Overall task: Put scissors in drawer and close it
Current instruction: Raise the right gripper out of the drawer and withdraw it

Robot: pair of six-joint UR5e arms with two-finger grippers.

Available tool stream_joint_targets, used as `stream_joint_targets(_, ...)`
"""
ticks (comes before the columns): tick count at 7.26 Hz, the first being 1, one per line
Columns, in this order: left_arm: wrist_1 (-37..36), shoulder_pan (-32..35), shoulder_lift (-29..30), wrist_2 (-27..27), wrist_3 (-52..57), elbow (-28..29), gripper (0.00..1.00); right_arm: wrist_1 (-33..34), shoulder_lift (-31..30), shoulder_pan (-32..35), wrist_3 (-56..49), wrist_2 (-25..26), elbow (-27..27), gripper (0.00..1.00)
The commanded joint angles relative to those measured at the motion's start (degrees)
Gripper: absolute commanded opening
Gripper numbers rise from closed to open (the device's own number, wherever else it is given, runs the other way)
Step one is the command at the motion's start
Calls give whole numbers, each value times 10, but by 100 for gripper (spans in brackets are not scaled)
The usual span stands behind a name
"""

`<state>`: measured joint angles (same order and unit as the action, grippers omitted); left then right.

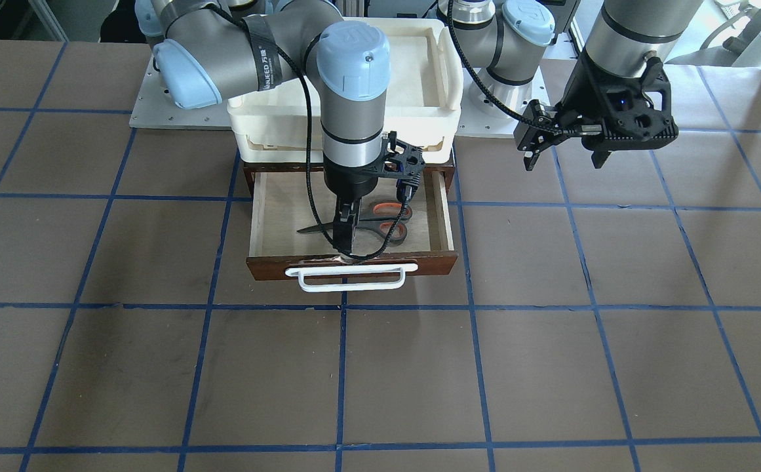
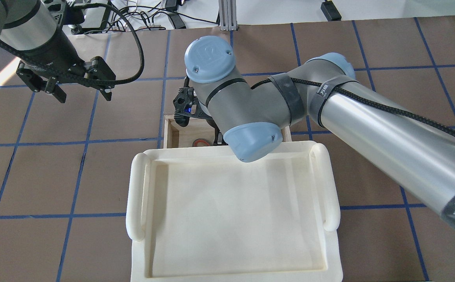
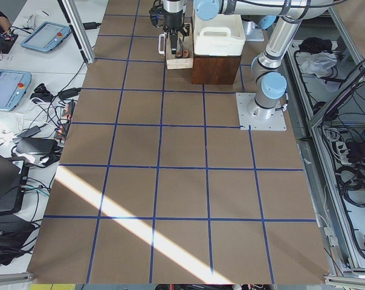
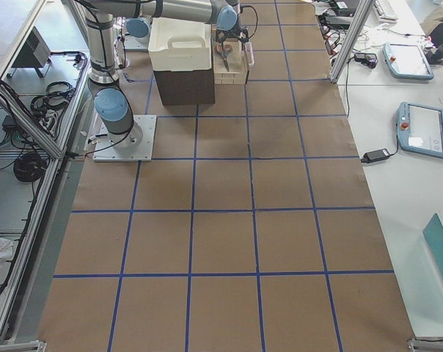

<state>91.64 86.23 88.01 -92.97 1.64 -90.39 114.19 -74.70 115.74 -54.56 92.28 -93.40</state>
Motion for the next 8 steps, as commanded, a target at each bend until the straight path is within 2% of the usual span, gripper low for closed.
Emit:
stream_joint_targets(1, 2, -1, 6, 2, 0, 0, 100, -128, -23, -58, 2, -20, 97, 100)
stream_joint_targets(2, -3, 0, 11, -2, 0, 0, 100, -162, -29, -100, 4, -19, 128, 100)
stream_joint_targets(3, -19, 0, 20, 2, -2, 1, 100, -164, -54, -151, 18, -18, 127, 100)
stream_joint_targets(4, -57, 4, 36, 9, -8, 2, 100, -176, -85, -201, 83, -20, 127, 100)
stream_joint_targets(5, -62, 6, 46, 14, -27, 6, 100, -211, -121, -218, 195, -15, 125, 100)
stream_joint_targets(6, -67, 22, 57, 17, -45, 12, 100, -246, -130, -220, 300, -10, 121, 100)
stream_joint_targets(7, -104, 48, 74, 16, -69, 13, 100, -253, -131, -220, 414, 17, 120, 100)
stream_joint_targets(8, -133, 71, 94, 16, -100, 13, 100, -253, -132, -230, 456, 29, 120, 100)
